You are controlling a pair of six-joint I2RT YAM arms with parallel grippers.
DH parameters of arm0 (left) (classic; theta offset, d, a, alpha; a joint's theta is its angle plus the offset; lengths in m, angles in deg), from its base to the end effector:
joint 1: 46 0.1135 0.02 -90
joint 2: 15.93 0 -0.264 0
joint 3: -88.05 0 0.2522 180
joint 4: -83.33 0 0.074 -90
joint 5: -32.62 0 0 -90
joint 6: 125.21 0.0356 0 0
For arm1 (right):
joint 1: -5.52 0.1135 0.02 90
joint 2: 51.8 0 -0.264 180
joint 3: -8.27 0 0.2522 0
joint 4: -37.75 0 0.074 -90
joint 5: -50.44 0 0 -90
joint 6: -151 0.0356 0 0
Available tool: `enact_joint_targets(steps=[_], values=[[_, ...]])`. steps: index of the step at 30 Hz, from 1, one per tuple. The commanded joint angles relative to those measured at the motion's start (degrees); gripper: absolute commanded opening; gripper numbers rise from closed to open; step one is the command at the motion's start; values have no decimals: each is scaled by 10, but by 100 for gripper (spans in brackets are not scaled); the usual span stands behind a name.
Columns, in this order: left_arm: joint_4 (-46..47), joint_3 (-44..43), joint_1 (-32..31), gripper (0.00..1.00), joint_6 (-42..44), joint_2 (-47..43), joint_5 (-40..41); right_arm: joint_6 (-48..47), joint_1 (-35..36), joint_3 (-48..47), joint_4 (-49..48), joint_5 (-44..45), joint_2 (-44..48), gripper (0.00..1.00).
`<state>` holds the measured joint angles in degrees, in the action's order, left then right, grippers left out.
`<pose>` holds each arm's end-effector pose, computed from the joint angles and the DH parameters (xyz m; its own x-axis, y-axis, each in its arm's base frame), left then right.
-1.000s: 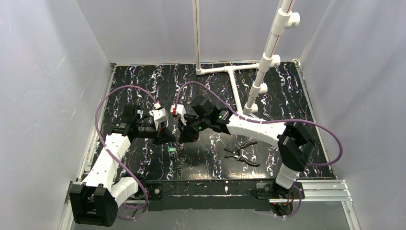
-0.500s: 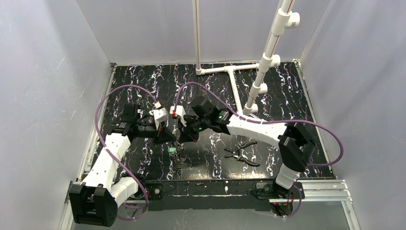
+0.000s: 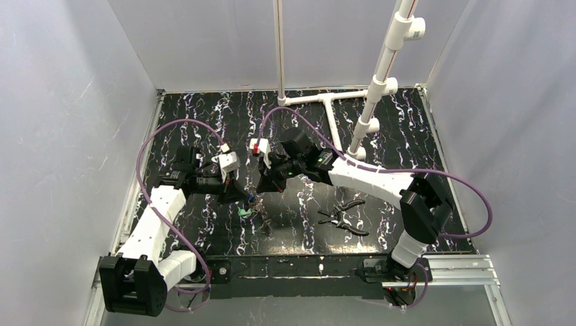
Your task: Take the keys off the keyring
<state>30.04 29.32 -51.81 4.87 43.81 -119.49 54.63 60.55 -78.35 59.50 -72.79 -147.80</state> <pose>0.1879 -0.0507 0.2635 -0.2573 0.3289 -0.9086 0.9490 0.2632 -0.1735 0.2048 0.3269 0.2813 -0.1886 -0.4316 -0.8821 -0.9813 0.0474 0.1866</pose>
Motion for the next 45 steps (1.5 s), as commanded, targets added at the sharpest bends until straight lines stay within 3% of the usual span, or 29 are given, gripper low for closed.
enact_joint_targets(steps=[1, 10, 21, 35, 45], values=[[-16, -15, 0, 0, 6, 5, -17, 19, -6, 3, -52, -26, 28, 1], [-4, -15, 12, 0, -19, -6, -2, 41, -33, 13, -62, -36, 39, 1], [8, -41, 105, 0, -61, 7, 33, 46, -92, 20, -40, -48, 84, 1], [-34, -47, 121, 0, 11, 37, 267, 32, -132, 27, 5, -45, 140, 1], [-49, 17, 120, 0, 80, 30, 323, 31, -134, 32, 6, -47, 139, 1]])
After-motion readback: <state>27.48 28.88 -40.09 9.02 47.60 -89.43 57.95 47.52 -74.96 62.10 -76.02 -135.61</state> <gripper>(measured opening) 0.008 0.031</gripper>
